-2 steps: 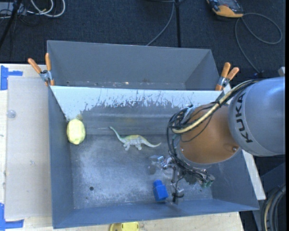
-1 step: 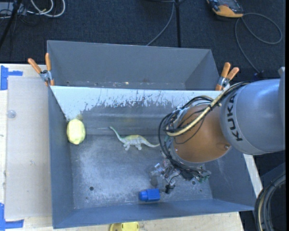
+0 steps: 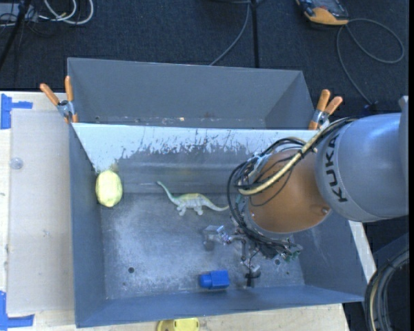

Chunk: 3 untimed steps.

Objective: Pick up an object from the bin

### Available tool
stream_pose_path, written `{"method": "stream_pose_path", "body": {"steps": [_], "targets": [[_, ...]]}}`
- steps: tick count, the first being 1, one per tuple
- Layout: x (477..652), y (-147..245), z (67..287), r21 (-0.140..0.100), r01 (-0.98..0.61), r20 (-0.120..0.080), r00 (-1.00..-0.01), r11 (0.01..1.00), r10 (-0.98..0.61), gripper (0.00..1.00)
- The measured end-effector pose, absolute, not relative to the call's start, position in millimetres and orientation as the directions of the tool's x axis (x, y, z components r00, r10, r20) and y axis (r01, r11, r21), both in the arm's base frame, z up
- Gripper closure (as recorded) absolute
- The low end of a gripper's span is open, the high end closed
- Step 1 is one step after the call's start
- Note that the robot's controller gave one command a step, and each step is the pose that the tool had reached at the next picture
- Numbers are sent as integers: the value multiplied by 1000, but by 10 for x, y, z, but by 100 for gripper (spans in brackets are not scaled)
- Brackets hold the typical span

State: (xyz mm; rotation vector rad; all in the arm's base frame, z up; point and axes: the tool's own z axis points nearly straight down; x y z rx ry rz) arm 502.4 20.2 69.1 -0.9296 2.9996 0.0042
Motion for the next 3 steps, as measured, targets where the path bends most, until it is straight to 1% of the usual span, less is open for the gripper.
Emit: {"method": "stream_pose_path", "body": {"steps": [1, 2, 3], "targets": [[5024, 201, 690, 2, -565, -2, -825, 825, -565, 0], [4901, 369, 696, -2, -679, -4, -734, 734, -679, 0], [4867, 546, 708, -3, -742, -9, -670, 670, -742, 0]]}}
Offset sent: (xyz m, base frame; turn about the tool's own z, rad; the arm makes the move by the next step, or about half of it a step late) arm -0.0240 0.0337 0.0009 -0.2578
